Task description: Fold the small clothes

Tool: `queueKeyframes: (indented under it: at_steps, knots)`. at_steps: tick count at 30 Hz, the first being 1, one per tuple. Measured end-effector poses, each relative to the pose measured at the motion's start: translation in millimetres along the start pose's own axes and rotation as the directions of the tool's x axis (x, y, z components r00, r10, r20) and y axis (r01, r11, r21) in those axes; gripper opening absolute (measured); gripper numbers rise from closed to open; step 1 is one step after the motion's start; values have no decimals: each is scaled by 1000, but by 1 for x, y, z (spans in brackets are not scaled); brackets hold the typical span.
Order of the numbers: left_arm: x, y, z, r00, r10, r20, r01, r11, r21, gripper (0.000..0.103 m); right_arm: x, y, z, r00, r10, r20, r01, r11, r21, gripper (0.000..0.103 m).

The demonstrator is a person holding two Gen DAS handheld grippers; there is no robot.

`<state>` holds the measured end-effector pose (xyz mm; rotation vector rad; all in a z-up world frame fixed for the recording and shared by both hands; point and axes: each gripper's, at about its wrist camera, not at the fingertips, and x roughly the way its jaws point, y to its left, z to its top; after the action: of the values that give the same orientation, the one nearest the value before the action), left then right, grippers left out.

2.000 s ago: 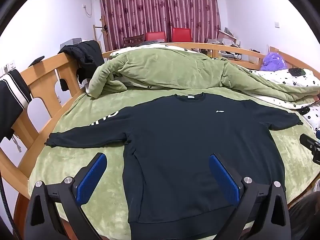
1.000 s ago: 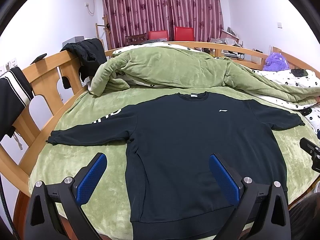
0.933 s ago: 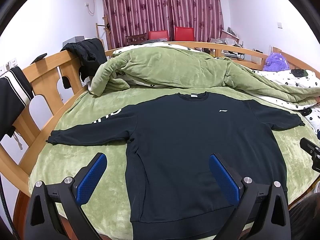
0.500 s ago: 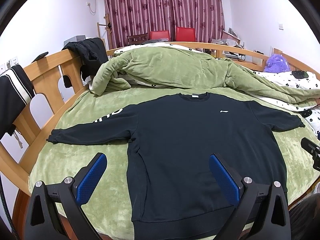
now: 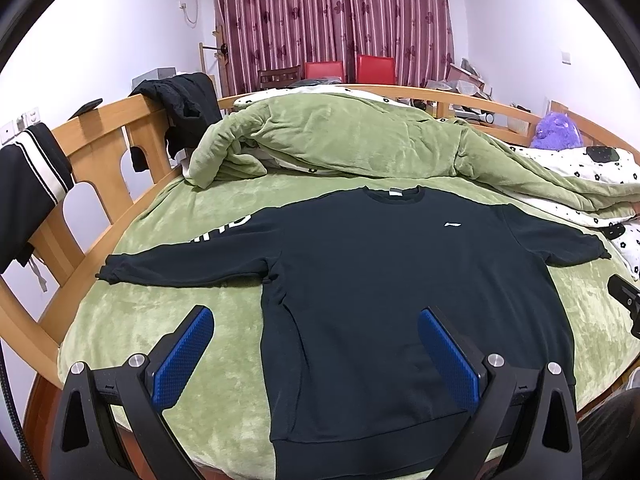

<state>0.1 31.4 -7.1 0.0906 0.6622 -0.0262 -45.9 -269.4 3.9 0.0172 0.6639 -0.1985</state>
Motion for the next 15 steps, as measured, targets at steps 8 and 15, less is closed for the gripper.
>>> queueKeyframes:
  at_steps: [8,15]
  knots:
    - [-1,3,0,1000,0,-1,0,1000,-2,103,-1,1,0,1000,0,1,0,1000,-1,103]
    - [-1,3,0,1000,0,1,0,1000,-5,103,-1,3,0,1000,-1,1,1,1000,-1,103]
